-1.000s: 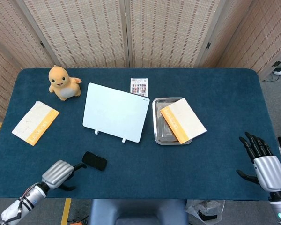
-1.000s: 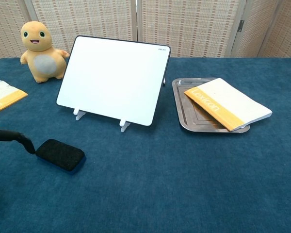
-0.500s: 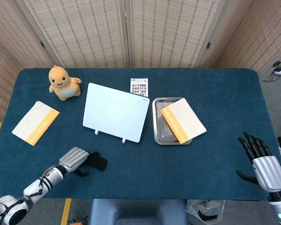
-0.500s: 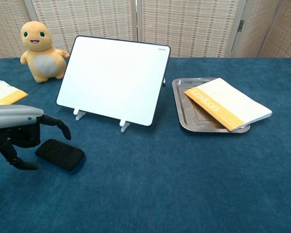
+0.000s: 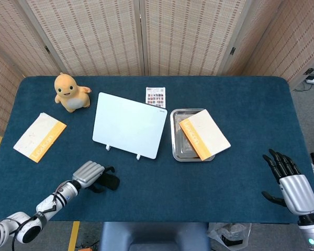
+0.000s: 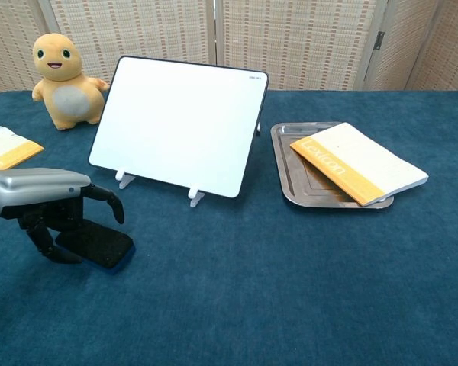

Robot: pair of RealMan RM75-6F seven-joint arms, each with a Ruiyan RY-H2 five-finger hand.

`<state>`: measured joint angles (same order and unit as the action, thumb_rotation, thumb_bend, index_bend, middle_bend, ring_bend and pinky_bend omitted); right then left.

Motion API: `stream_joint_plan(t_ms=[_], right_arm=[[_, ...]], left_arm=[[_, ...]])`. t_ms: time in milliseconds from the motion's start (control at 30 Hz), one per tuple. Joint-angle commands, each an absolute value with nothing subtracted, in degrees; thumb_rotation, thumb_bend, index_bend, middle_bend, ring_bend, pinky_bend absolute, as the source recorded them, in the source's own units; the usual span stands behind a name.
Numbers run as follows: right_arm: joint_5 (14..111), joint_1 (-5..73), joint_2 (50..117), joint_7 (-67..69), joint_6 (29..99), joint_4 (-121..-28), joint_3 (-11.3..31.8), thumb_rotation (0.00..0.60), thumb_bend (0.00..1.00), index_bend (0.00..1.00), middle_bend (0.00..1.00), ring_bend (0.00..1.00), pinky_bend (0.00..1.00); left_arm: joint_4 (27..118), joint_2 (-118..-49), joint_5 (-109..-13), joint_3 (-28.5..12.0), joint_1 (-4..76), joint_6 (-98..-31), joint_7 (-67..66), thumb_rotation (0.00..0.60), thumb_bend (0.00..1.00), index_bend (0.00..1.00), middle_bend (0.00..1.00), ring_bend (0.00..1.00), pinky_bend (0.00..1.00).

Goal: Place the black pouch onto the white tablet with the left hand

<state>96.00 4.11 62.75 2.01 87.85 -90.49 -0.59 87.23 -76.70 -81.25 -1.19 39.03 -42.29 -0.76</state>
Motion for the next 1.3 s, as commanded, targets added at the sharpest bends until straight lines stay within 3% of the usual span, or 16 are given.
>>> stream_joint_plan(t_ms=[33, 600, 967, 1133, 1300], right_arm=[[95.97, 4.08, 62.74, 2.1, 87.88, -90.46, -0.6, 0.6, 0.15, 0.0, 0.0, 0.0, 0.1], [95.55, 3.93, 62.76, 2.2, 88.18, -90.5, -0.41, 0.6, 0.15, 0.0, 0.0, 0.0, 0.1], [95.61, 3.93, 62.88, 1.86, 88.19, -90.56, -0.43, 0.6, 0.15, 0.0, 0.0, 0.0, 0.1], [95.6, 3.88, 62.93, 1.87, 88.32, -90.53, -0.4, 0.6, 0.15, 0.0, 0.0, 0.0, 0.1], [95.42, 4.03, 62.96, 1.66, 87.9, -90.59, -0.38, 0.6, 0.15, 0.0, 0.0, 0.0, 0.1]], left_arm=[[86.25, -77.3, -81.29, -1.07, 39.37, -42.35, -0.67, 0.6, 0.26, 0.31, 1.0, 1.0, 1.0], [81.78, -80.25, -81.7, 0.23, 39.5, -43.82, 0.37, 0.6, 0.26, 0.37, 1.0, 1.0, 1.0], [79.21, -81.44, -83.36, 0.5, 38.73, -47.07, 2.69, 0.6, 0.3, 0.56, 1.0, 1.0, 1.0], [79.36, -80.81, -84.0, 0.34, 37.75, -50.05, 2.52, 0.6, 0.32, 0.58, 1.0, 1.0, 1.0], [80.83, -79.0, -86.05, -0.75, 35.59, -57.96, -2.17, 0.6, 0.32, 0.59, 1.0, 1.0, 1.0]])
